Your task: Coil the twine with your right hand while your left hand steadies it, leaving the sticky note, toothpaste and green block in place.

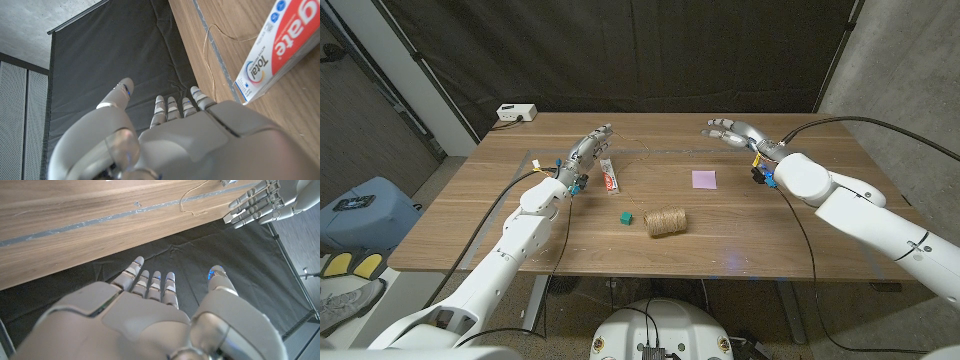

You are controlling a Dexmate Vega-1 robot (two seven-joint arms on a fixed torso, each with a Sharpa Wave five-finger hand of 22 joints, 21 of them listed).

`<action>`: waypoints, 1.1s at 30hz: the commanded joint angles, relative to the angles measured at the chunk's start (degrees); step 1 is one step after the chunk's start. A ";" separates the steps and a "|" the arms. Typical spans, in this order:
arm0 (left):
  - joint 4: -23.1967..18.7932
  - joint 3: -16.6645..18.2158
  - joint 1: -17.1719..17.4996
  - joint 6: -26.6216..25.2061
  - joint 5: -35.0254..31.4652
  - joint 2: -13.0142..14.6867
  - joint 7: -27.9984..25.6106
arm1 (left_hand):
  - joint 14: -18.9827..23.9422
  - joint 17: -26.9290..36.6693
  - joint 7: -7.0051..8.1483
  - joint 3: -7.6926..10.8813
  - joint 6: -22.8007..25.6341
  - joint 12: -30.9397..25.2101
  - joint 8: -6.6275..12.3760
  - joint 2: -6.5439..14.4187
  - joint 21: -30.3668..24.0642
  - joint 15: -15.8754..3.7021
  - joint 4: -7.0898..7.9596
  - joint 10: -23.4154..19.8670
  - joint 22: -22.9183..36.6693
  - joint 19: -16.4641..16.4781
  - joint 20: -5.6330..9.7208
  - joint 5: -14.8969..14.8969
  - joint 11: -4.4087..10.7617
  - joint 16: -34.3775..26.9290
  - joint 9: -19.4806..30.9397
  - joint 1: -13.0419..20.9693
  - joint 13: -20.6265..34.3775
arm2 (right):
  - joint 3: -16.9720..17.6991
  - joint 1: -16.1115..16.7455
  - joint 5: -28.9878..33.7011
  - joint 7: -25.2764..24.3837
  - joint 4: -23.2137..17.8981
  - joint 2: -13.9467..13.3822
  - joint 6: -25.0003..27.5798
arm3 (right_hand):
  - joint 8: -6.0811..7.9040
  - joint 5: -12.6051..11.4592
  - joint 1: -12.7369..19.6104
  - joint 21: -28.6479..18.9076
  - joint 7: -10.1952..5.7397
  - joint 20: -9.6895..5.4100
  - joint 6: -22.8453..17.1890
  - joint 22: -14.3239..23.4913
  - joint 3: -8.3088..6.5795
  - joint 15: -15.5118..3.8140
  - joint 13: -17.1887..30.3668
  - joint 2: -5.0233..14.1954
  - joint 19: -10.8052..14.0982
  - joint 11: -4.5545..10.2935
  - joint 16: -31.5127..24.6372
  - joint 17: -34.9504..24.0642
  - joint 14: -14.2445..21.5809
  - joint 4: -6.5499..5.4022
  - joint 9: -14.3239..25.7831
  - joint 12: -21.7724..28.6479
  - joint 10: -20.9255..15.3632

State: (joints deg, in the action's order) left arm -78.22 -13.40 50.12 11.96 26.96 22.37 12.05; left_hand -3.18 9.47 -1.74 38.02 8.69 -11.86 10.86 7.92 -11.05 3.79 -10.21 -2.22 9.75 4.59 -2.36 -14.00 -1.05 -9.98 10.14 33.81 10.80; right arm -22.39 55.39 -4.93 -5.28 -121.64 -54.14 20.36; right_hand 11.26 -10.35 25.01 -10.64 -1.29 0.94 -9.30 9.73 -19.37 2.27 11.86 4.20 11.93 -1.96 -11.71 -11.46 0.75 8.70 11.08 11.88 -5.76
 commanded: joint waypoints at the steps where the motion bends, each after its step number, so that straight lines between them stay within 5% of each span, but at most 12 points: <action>1: -0.11 -0.11 0.22 0.08 0.01 0.08 -0.08 | -0.14 0.19 -0.07 0.19 -0.40 0.09 -0.23 0.00 0.20 0.23 -0.24 0.13 0.08 0.14 -0.46 -0.29 -0.22 -0.07 0.17 0.81 0.19 | -1.02 -0.83 1.75 2.39 -3.25 -3.12 2.44 | 0.36 0.07 1.01 -0.56 0.49 0.33 -0.21 0.17 -0.41 0.04 0.23 -0.13 0.34 -0.07 -0.37 0.04 0.34 0.39 0.05 0.27 -0.49; 33: 0.04 -0.56 0.12 -0.39 0.06 0.28 0.14 | -0.59 0.19 0.03 0.30 -1.17 0.16 -0.33 -0.28 0.23 0.44 -0.18 0.61 0.10 -0.24 -0.38 -1.00 -0.23 -0.05 0.18 3.13 0.22 | -3.57 -3.93 6.14 9.50 -12.55 -11.69 9.85 | 0.16 -0.13 5.43 -0.54 1.21 1.04 1.34 0.14 -1.23 0.45 0.38 -1.95 0.57 -0.44 -0.17 0.11 0.26 1.86 0.06 -0.02 0.23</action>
State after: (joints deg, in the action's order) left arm -77.86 -13.86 50.15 11.90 27.00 22.42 12.18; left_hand -3.39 9.47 -1.67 38.01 7.93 -11.86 10.57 7.55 -10.82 4.00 -10.20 -1.51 9.74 4.28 -2.66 -14.64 -1.34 -9.98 10.14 36.36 10.79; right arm -24.42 52.91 -0.63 1.53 -130.69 -62.84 27.60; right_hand 11.26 -10.35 29.60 -10.64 -0.19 1.65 -8.18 9.73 -20.55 2.26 12.14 2.41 12.24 -2.31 -11.71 -11.19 0.76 10.21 11.08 11.88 -5.70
